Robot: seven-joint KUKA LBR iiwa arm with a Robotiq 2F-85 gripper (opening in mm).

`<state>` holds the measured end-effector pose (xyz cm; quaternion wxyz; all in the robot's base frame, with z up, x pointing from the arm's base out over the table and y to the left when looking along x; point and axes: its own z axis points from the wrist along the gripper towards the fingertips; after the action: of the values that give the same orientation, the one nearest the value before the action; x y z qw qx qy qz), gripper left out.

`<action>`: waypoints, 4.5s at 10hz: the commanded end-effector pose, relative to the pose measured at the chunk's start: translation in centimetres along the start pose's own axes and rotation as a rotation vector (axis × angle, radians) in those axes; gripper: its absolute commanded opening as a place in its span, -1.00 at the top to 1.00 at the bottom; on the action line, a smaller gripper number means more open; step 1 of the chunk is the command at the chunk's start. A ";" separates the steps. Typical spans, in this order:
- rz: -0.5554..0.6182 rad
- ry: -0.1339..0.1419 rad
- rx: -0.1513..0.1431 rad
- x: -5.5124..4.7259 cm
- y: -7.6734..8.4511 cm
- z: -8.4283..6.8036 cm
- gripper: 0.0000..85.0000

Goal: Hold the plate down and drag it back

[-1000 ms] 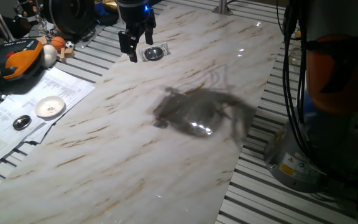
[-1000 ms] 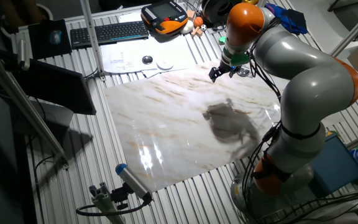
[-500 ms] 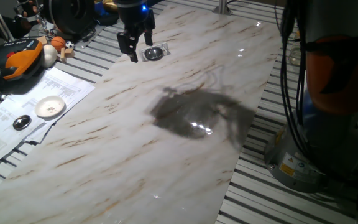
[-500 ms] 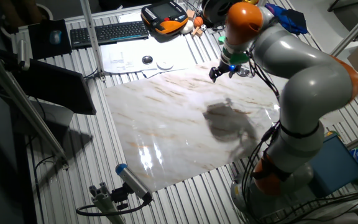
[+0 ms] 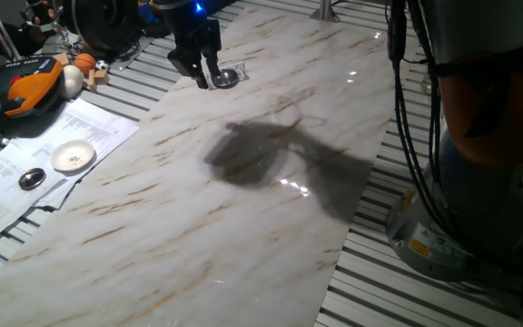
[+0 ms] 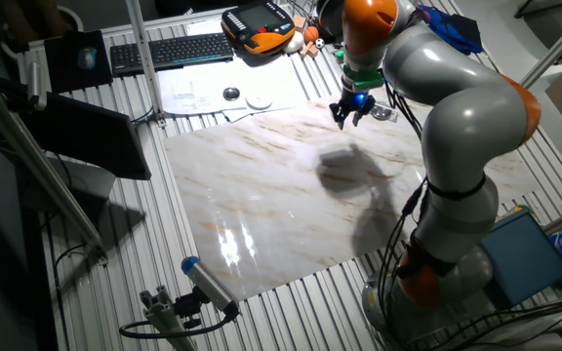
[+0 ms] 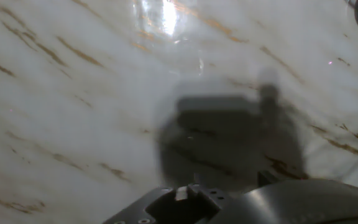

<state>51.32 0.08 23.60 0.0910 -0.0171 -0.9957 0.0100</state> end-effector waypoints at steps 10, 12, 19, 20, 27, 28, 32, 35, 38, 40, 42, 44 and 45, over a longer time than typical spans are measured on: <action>-0.015 -0.010 -0.001 0.1 0.0 0.0 1.00; 0.000 -0.029 -0.004 0.1 0.0 0.0 1.00; -0.039 -0.224 0.122 0.1 0.0 0.0 1.00; -0.043 -0.230 0.138 0.1 0.0 0.0 1.00; -0.161 -0.314 0.306 -1.6 -3.3 1.1 1.00; -0.174 -0.306 0.317 -2.4 -5.0 1.4 1.00; -0.207 -0.315 0.375 -4.8 -11.0 3.6 1.00; -0.265 -0.319 0.429 -5.8 -13.0 4.9 1.00; -0.239 -0.240 0.388 -5.8 -13.0 4.9 1.00; -0.192 -0.193 0.405 -5.8 -13.0 4.9 1.00; -0.146 -0.189 0.461 -5.8 -13.0 4.9 1.00; -0.105 -0.214 0.509 -5.8 -13.0 4.9 1.00; -0.105 -0.251 0.544 -5.8 -13.0 4.9 1.00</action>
<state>55.68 -13.22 18.05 -0.0329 0.0622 -0.9594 0.2731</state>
